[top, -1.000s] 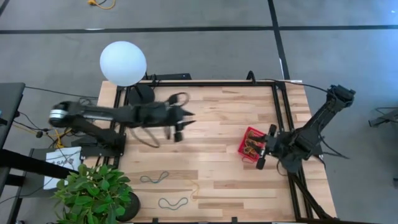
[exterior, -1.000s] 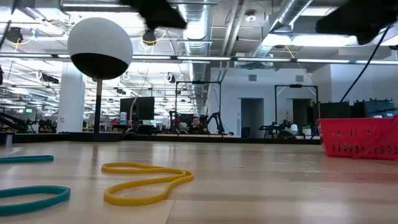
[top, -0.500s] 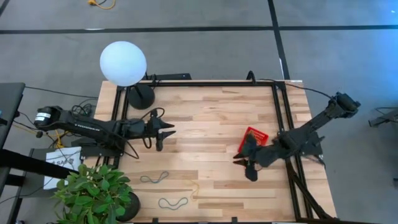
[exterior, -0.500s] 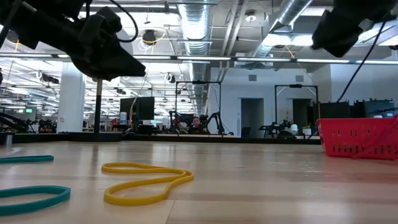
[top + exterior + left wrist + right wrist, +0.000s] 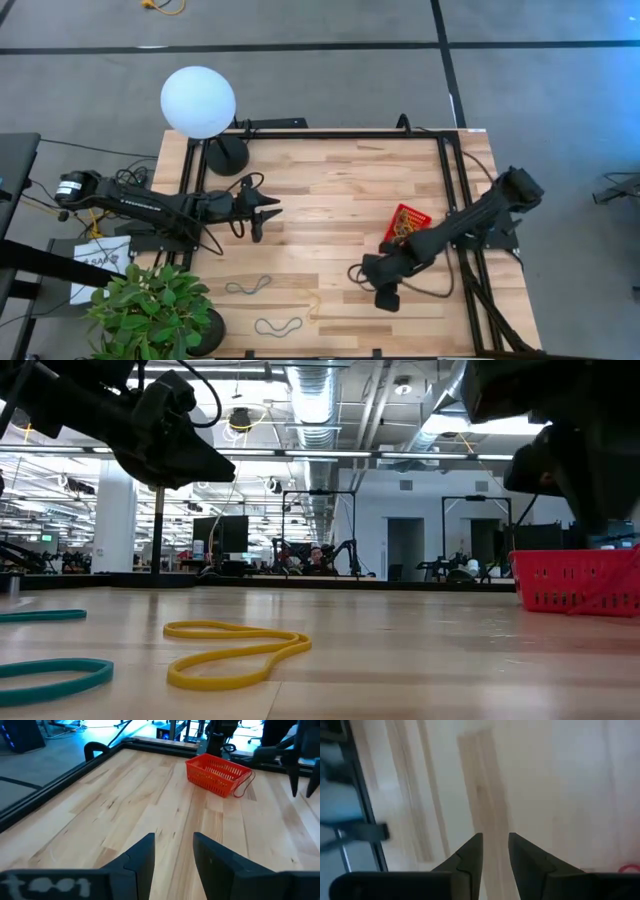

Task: Pick and place rubber bands into bin
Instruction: Adjust the red rubber band inside the basket

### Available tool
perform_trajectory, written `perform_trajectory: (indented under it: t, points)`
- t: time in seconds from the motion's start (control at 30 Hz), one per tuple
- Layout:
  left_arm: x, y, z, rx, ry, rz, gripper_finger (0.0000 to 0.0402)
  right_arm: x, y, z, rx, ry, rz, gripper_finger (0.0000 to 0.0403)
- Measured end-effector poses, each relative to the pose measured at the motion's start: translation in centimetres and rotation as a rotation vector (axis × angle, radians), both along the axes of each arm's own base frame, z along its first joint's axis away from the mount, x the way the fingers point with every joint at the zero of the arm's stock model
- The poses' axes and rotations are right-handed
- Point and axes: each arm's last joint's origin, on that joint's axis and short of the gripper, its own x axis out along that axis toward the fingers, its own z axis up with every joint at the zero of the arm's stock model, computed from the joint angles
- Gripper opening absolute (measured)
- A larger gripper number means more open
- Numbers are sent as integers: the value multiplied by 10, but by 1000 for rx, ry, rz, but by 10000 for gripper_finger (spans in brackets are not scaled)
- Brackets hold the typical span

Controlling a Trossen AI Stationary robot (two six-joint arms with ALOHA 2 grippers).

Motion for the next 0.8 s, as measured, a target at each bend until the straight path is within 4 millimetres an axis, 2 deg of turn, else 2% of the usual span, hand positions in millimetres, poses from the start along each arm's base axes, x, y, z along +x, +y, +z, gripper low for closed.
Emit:
perform_trajectory:
  t: [0.2, 0.4, 0.6, 0.8]
  points:
    - [0, 1, 1, 12, -5, 19, 124, 7, -5, -2, -93, 205, -1, 87]
    - [0, 1, 1, 38, 0, 13, 124, 7, -10, -14, -192, 428, -13, 87]
    - [0, 1, 1, 45, 1, 10, 124, 8, -9, -26, -240, 510, 61, 87]
    - [0, 1, 0, 46, 14, 10, 124, 7, -15, -25, -328, 497, 75, 87]
